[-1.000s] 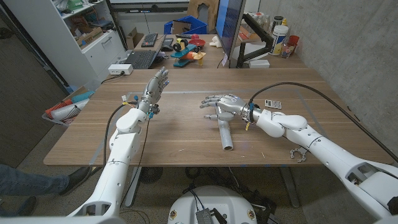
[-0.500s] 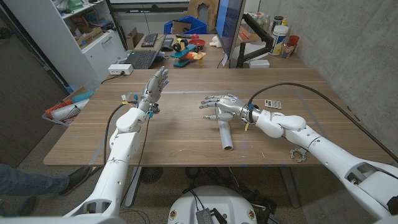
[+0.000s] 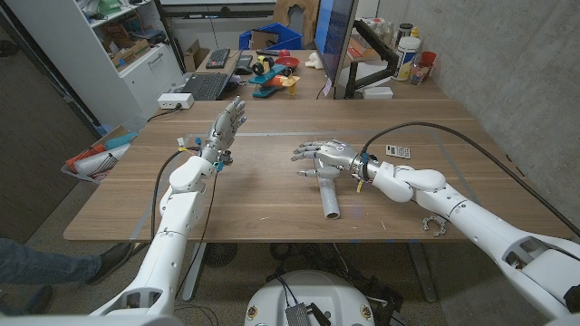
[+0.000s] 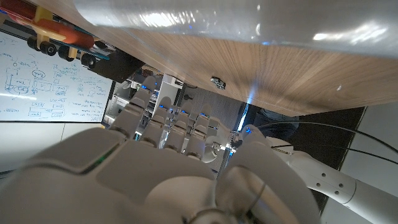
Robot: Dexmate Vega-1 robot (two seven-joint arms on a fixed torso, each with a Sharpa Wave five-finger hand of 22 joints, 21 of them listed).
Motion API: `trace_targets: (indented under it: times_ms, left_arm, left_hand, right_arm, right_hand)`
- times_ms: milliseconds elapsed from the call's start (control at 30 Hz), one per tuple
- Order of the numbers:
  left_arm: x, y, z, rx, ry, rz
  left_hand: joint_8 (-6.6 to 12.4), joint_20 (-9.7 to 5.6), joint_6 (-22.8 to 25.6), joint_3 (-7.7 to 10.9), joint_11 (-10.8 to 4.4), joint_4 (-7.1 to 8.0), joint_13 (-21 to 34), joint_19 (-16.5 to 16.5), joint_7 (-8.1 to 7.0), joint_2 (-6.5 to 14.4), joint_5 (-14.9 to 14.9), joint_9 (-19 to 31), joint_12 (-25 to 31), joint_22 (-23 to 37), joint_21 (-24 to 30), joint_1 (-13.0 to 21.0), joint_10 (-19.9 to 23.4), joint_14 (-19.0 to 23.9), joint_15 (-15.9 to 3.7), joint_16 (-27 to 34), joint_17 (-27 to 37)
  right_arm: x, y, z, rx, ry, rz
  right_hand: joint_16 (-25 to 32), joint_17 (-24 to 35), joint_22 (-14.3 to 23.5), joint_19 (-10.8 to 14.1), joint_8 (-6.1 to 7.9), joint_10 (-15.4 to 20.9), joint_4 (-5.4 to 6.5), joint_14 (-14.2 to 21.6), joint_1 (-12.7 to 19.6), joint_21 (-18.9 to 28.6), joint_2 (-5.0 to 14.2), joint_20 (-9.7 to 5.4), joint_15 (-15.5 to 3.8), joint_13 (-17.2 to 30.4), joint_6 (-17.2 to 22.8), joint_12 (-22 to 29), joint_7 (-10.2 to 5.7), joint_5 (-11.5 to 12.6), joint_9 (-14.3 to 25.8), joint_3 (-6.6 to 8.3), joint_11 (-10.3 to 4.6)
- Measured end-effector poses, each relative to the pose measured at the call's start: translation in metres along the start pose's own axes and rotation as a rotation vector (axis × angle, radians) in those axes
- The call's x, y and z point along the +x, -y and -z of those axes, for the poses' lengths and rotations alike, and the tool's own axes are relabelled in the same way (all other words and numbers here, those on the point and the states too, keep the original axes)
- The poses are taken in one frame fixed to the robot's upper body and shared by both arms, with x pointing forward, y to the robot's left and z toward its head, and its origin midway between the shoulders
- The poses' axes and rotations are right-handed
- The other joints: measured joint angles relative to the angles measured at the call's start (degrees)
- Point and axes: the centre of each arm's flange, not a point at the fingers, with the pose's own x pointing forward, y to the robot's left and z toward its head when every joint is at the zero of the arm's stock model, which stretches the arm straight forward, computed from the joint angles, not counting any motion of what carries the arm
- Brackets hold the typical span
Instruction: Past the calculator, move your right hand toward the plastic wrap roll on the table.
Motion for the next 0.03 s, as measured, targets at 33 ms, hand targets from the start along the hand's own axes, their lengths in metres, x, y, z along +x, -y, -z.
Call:
trace_targets:
  times_ms: [33]
  left_arm:
    - [0.0002,0.0,0.0,0.0,0.0,0.0]
  left_hand:
    - [0.0,0.0,0.0,-0.01,0.0,-0.01,0.0,0.0,0.0,0.0,0.0,0.0,0.0,0.0,0.0,0.0,0.0,0.0,0.0,0.0,0.0]
  right_arm:
    - [0.0,-0.0001,0.0001,0.0,0.0,-0.001]
  right_hand:
    - [0.0,0.0,0.0,0.0,0.0,0.0,0.0,0.0,0.0,0.0,0.0,0.0,0.0,0.0,0.0,0.0,0.0,0.0,0.0,0.0,0.0]
